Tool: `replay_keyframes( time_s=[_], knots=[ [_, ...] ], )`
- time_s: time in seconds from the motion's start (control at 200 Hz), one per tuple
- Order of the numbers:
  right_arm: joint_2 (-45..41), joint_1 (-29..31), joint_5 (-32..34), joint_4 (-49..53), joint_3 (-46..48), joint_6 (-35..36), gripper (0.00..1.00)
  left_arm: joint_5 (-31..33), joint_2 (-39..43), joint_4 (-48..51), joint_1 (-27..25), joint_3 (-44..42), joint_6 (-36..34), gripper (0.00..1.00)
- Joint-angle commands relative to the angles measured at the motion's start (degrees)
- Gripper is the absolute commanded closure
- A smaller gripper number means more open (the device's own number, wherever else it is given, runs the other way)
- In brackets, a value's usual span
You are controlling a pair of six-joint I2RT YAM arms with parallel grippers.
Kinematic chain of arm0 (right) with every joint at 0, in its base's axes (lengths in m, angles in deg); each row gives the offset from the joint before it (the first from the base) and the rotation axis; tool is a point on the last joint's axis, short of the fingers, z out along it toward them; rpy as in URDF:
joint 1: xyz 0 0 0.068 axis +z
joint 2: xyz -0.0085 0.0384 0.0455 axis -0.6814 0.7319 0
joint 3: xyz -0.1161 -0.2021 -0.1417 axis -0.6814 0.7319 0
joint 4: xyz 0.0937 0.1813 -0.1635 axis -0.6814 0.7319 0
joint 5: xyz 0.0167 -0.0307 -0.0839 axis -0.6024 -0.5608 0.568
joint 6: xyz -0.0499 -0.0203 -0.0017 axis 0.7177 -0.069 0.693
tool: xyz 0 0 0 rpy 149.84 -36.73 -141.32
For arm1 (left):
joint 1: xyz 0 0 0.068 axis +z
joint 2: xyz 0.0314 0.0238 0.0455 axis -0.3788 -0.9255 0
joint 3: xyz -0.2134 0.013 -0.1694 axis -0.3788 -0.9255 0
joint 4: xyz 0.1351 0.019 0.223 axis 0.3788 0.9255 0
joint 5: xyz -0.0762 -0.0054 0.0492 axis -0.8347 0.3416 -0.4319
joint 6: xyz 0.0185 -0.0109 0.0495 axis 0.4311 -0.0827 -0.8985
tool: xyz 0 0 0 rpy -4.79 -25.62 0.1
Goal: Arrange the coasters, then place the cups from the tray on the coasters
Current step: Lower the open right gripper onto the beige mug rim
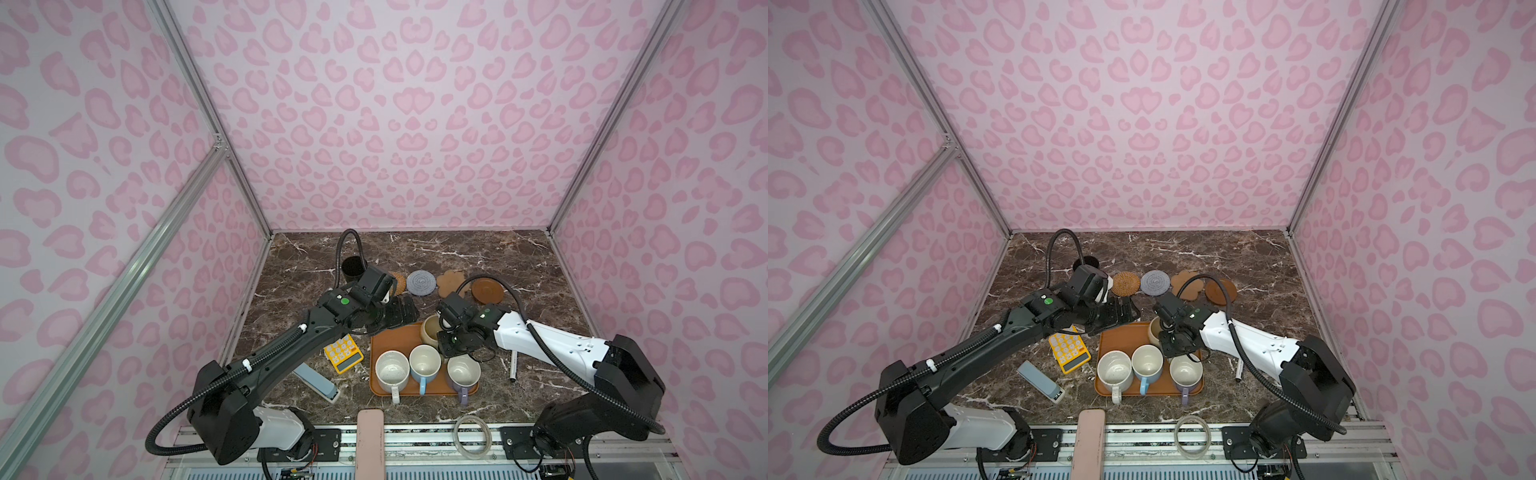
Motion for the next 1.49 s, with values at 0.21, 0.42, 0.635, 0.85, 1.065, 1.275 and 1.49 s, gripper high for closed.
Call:
replay_keyframes(
  time_s=[0.21, 0.42, 0.635, 0.85, 1.065, 1.275, 1.49],
  knots=[
    [1.55, 0.03, 2.02, -4.32, 0.19, -0.2, 0.67, 0.47, -0.38, -1.18, -0.12, -0.35, 0.72, 0.02],
    [1.95, 0.12, 3.62, -4.53, 0.18, 0.18, 0.71, 0.54, -0.31, -1.25, -0.12, -0.16, 1.0, 0.02],
    [1.22, 0.19, 3.76, -6.35, 1.4, 0.48, 0.85, 1.01, 1.38, -4.02, -0.14, -1.76, 2.41, 0.03],
    [-0.75, 0.3, 4.5, -7.34, 1.78, 0.38, 0.96, 2.85, 3.73, -5.29, -0.11, -2.67, 3.3, 0.03],
    [-1.9, 0.35, 5.14, -6.9, 1.64, 0.57, 1.0, 3.26, 4.37, -5.79, -0.12, -3.15, 3.89, 0.03],
    [-3.48, 0.38, 5.06, -6.92, 1.52, 0.39, 1.0, 3.84, 4.8, -5.99, -0.14, -3.51, 4.3, 0.03],
    [-1.96, 0.38, 3.97, -5.73, 1.19, 0.82, 1.0, 3.63, 4.24, -6.34, -0.06, -4.11, 4.83, 0.03]
  ],
)
